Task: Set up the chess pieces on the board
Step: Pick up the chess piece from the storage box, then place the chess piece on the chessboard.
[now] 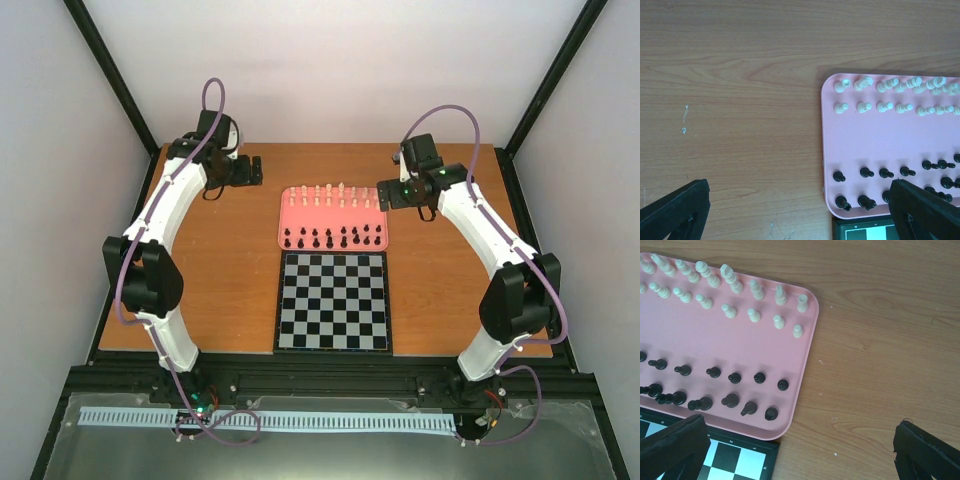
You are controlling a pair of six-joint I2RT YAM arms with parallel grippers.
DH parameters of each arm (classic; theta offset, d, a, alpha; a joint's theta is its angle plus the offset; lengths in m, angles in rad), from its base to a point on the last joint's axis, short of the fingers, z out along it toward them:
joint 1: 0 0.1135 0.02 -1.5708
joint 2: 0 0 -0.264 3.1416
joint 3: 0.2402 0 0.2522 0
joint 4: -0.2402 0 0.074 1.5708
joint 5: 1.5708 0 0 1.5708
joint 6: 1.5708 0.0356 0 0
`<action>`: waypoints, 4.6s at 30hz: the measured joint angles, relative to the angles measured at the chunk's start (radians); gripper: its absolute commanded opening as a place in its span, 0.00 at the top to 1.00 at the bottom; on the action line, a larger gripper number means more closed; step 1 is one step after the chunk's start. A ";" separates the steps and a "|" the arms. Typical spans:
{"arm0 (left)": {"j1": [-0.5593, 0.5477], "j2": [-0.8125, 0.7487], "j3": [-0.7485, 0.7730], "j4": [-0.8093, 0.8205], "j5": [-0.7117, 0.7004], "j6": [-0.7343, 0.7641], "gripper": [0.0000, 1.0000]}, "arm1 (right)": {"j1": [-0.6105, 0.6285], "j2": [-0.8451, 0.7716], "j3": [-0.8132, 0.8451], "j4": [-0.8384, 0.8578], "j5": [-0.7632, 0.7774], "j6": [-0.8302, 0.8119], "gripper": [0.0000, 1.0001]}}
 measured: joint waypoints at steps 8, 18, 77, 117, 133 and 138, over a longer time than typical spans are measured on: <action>0.000 0.000 0.011 -0.014 -0.021 0.000 0.00 | 0.000 -0.009 0.013 0.000 0.045 0.000 0.00; 0.000 0.000 0.026 -0.022 -0.036 0.000 0.00 | 0.000 -0.009 0.023 -0.002 0.041 -0.006 0.00; 0.000 0.047 -0.004 -0.105 0.024 -0.026 0.00 | 0.061 0.420 0.107 -0.153 -0.095 0.046 0.77; 0.000 0.051 -0.004 -0.105 0.019 -0.027 0.00 | 0.055 0.470 0.183 -0.191 -0.089 0.034 0.97; 0.000 0.051 -0.004 -0.107 0.022 -0.028 0.00 | 0.130 0.186 -0.083 -0.221 -0.144 0.063 0.97; 0.000 0.051 -0.004 -0.108 0.021 -0.028 0.00 | 0.142 0.192 -0.108 -0.196 -0.163 0.076 0.97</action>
